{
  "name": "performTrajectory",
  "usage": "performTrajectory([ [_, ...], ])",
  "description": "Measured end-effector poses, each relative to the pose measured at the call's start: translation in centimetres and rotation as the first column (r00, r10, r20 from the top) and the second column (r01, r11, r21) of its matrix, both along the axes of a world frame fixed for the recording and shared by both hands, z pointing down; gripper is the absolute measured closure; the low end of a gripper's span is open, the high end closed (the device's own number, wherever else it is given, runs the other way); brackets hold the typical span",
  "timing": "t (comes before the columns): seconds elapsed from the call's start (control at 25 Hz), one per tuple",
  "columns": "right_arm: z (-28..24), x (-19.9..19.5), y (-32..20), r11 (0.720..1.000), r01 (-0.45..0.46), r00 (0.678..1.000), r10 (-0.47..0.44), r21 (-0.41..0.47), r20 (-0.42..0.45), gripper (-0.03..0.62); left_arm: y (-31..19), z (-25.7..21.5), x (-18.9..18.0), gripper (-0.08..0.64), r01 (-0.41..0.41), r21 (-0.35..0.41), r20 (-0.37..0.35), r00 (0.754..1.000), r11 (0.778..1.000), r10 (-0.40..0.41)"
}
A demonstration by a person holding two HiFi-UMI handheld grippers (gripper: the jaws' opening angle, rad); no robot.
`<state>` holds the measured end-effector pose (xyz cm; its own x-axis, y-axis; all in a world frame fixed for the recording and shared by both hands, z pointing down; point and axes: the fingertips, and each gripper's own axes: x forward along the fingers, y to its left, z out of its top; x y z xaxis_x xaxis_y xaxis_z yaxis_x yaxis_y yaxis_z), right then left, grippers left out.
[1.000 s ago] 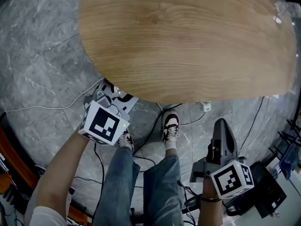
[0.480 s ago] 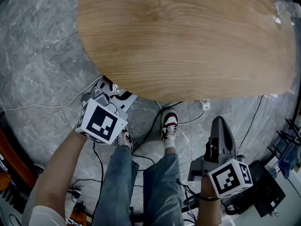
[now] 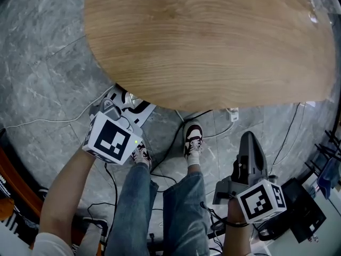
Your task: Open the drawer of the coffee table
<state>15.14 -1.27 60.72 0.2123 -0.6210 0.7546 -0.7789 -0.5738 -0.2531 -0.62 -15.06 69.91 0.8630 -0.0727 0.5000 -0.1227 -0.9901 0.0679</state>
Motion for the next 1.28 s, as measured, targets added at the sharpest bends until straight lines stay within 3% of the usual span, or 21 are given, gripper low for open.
performTrajectory([
  [0.8, 0.4, 0.6, 0.4, 1.000, -0.006, 1.000, 0.006, 0.001, 0.009, 0.592, 0.2, -0.4, -0.3, 0.456, -0.041, -0.006, 0.018, 0.999, 0.999, 0.041],
  [1.12, 0.0, 0.1, -0.7, 1.000, 0.009, 1.000, -0.009, 0.010, 0.015, 0.592, 1.1, 0.0, -0.4, 0.471, -0.121, 0.028, 0.025, 0.992, 0.992, 0.120],
  [1.28, -0.3, 0.2, -1.1, 1.000, 0.021, 1.000, -0.021, 0.011, 0.002, 0.592, 1.0, 0.0, -0.4, 0.469, -0.105, 0.028, 0.019, 0.994, 0.994, 0.104],
])
